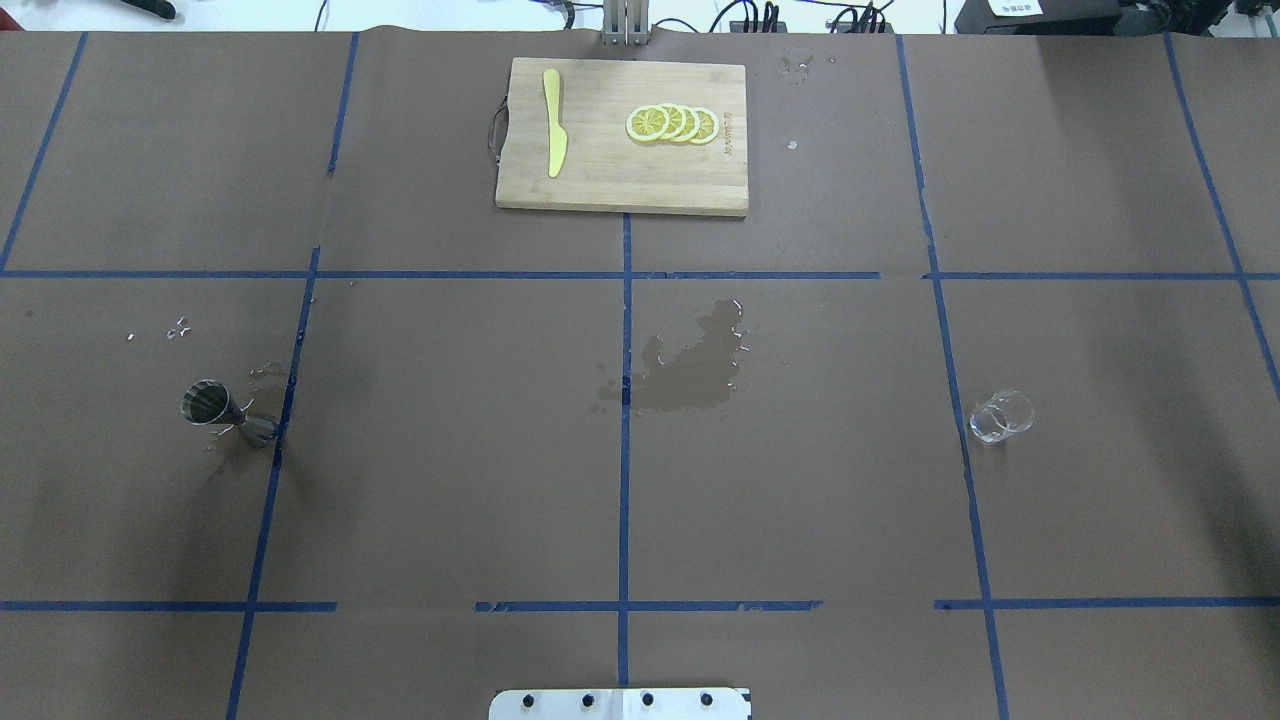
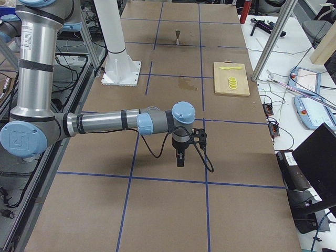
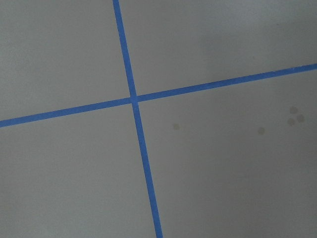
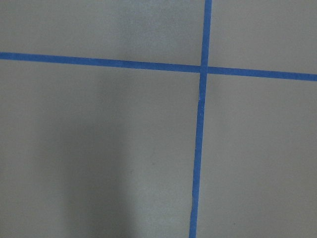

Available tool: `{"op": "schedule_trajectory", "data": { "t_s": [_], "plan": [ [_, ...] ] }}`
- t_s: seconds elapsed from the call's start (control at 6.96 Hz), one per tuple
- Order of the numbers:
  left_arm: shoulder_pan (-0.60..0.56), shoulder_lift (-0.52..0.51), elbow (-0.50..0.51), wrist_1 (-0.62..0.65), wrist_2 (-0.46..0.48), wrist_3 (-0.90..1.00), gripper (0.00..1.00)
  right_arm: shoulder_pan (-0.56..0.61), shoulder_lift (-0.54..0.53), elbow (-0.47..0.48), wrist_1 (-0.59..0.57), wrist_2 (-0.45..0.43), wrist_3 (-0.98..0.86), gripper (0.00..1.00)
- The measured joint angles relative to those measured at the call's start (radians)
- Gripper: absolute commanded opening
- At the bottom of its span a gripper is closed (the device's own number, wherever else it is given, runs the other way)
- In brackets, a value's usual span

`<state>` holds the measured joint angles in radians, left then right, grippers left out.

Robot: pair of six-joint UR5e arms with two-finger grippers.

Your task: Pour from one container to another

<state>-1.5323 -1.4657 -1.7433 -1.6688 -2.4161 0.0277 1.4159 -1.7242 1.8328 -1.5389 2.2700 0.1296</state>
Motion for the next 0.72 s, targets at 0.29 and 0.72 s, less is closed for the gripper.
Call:
{"op": "schedule_trajectory", "data": {
  "t_s": [0.29, 0.72],
  "plan": [
    [-0.005, -0.008, -0.043, 0.101, 0.002, 0.003, 1.00, 0.017, -0.020, -0.006, 0.000, 0.010, -0.060, 1.00],
    [-0.008, 0.000, -0.053, 0.155, 0.005, 0.007, 1.00, 0.040, -0.060, -0.008, 0.008, 0.053, -0.072, 1.00]
  ]
}}
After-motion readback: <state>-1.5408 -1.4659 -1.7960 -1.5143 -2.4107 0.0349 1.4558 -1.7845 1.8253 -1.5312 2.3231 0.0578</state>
